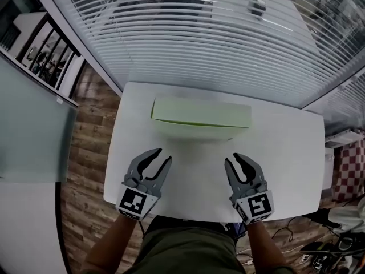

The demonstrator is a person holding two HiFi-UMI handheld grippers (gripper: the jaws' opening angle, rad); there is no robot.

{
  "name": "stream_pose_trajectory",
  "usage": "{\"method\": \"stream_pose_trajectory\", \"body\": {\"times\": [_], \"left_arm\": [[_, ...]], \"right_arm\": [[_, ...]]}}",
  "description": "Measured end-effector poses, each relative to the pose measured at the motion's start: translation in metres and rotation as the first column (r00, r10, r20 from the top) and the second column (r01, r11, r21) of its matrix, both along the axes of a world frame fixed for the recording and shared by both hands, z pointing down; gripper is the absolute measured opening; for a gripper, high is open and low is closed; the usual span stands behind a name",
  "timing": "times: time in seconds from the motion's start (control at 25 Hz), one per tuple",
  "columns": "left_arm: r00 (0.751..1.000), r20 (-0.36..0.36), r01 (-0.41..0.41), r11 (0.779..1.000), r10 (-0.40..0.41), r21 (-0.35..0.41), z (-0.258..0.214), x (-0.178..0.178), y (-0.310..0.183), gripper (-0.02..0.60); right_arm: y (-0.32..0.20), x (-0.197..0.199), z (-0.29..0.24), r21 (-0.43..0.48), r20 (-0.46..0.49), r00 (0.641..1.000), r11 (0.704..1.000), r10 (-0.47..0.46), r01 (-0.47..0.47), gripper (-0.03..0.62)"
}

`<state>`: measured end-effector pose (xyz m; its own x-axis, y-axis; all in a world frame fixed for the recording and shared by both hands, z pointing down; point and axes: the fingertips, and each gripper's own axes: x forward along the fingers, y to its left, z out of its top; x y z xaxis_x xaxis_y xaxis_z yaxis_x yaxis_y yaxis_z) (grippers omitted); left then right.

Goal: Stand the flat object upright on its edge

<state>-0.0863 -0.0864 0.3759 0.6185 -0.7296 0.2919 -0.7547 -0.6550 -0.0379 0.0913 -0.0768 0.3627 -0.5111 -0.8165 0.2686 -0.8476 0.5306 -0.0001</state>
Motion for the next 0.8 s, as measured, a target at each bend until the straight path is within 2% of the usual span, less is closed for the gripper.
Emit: {"method": "stream_pose_trajectory", "body": {"times": [0.12, 0.36, 0.8], "left_arm": [[1.000, -0.006, -0.022, 1.000, 0.022, 0.017, -0.010, 0.004, 0.008, 0.087], [0.999, -0.008, -0.037, 0.999, 0.037, 0.020, -0.012, 0.005, 0.017, 0.040], [0.997, -0.029, -0.064, 0.997, 0.065, 0.033, -0.032, 0.020, 0.021, 0.011]], "right_arm": [[0.006, -0.004, -0.006, 0.007, 0.020, 1.000, 1.000, -0.012, 0.012, 0.070], [0.014, -0.012, -0.017, 0.018, 0.023, 0.999, 0.999, -0.043, 0.043, 0.021], [0.019, -0.014, -0.036, 0.022, 0.074, 0.995, 0.998, -0.062, 0.060, 0.011]]}}
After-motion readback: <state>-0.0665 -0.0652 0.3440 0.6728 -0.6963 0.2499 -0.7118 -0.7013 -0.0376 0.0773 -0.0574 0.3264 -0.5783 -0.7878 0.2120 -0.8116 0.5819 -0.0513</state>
